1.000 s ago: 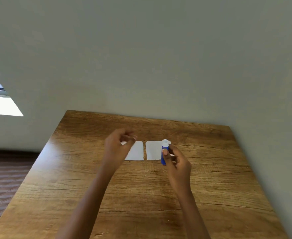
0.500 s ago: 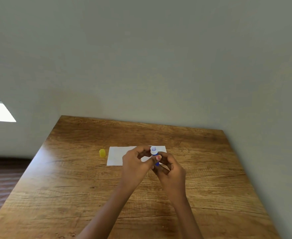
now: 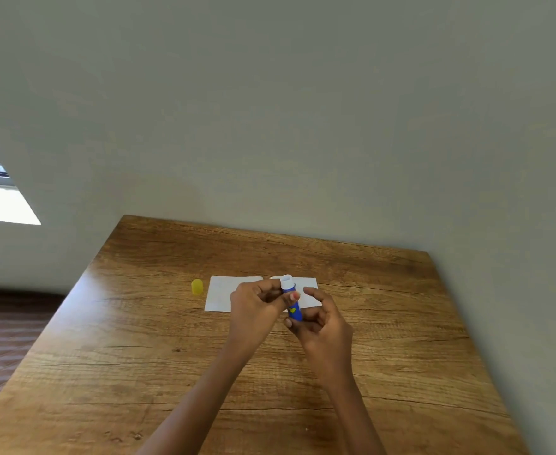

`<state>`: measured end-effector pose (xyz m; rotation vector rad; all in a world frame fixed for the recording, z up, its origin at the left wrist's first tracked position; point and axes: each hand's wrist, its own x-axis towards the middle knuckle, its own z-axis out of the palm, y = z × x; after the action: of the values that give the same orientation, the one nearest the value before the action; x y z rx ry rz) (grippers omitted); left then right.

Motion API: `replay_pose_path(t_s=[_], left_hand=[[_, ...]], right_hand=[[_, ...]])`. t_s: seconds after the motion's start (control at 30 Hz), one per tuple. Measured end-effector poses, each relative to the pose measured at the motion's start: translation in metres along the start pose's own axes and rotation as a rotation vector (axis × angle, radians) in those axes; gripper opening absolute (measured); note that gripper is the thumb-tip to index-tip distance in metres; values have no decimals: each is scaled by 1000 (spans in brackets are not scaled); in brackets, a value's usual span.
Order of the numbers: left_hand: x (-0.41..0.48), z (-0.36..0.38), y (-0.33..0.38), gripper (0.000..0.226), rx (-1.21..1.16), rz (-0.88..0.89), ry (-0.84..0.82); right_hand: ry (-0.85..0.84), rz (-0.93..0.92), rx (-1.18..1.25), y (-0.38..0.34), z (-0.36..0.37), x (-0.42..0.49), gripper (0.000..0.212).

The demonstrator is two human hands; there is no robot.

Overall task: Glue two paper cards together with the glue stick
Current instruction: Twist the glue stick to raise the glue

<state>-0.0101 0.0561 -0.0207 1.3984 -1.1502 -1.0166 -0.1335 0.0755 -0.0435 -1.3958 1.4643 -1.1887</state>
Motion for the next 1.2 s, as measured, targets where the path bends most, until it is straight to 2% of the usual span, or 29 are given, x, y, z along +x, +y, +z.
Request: replay_pose_path(t_s=[0.23,0.47,0.67,0.77,0.9,1.03,1.2], left_hand=[[4,-2,-2,18,19,5,-82],[7,-3,3,14,33,15,2],[5,-3,3,14,17,5,3],[6,-4,4,13,34,27,-14],[6,-5,3,17,49,52,-42],[7,-7,2,16,62,79,-45],[7,-10,4,18,22,66,1]], right_hand=[[-209,4,-72,1,-7,2,64],[-51,23,-58,-7,0,-2,50],[89,28,-97,-7,7,0,28],[65,-1,-57,-7,6,0,20],[-51,11,-84,-6,2,0,12],[-107,-19,-156,-7,1,1,13],[-32,17,-81,-13,5,-3,27]])
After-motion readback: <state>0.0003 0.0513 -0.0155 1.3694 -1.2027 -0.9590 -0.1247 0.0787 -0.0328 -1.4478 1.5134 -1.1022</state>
